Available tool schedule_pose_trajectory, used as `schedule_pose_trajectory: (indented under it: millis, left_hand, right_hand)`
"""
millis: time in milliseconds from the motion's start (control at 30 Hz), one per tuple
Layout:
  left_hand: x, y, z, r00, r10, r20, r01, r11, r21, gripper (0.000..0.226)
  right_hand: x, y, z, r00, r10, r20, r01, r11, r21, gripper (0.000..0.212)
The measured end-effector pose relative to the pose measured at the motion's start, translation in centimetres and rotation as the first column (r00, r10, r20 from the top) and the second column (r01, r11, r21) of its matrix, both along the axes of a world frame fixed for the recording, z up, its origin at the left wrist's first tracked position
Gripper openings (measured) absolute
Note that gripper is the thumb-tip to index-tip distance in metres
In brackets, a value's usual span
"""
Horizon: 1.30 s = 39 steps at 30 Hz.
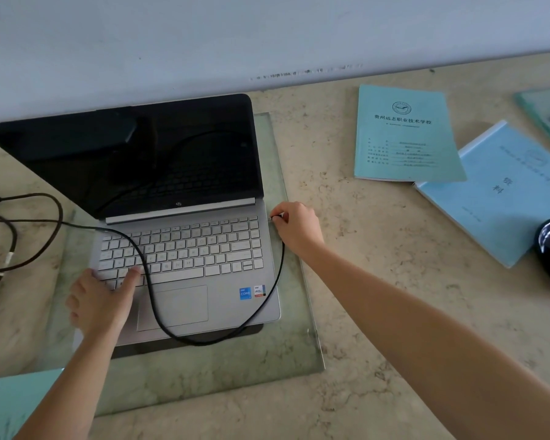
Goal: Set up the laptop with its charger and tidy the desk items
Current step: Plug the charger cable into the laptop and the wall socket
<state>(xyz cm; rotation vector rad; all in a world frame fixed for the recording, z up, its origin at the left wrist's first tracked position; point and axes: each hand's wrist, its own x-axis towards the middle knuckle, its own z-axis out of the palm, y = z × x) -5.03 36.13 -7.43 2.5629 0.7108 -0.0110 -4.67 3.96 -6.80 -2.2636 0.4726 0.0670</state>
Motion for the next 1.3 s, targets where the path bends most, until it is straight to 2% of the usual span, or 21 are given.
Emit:
schedule_pose_trajectory:
  millis: [233,367,533,767,933,1133,1300]
  left_hand:
    - [-0.2,0.1,0.3,1.0,-0.011,0.018,0.011,1.0,-0.017,0.063]
    - [-0.3,0.2,0.4,1.0,-0.02,0.012,0.02,1.0,-0.013,0.069]
    - [-0.5,0.0,0.6,0.999,-0.032,0.024,0.033,0.999,-0.018,0.08]
    - [-0.7,-0.3,1.1,1.0,-0.016,0.023,0.016,0.999,-0.032,0.087]
    - [-0.6,-0.6,1.0,1.0,-0.008,0.026,0.009,1.0,-0.028,0.087]
    - [-0.7,-0.6,0.9,0.999,-0.01,0.035,0.011,1.0,-0.018,0.084]
    - [-0.7,-0.1,0.4,0.998,-0.039,0.047,0.039,0.999,-0.001,0.069]
  right_hand:
    - [0.1,0.3,0.1,0.999,-0.033,0.005,0.033,0.999,0.03,0.02]
    - [0.0,0.3,0.0,0.999,-0.04,0.022,0.04,0.999,0.033,0.019]
    - [-0.2,0.2,0.0,0.999,0.046,0.028,-0.044,0.997,-0.06,0.022]
    - [0.8,-0.1,0.5,0.99,0.133,-0.034,-0.137,0.974,-0.178,0.015]
    - [0.6,0.2,0.3,0.98,0.195,-0.041,-0.198,0.943,-0.267,0.012]
    - [0.7,0.3,0.3,0.98,0.195,-0.039,-0.198,0.95,-0.241,0.015]
    - [0.5,0.0,0.2,0.977,0.212,-0.034,-0.214,0.94,-0.265,0.014]
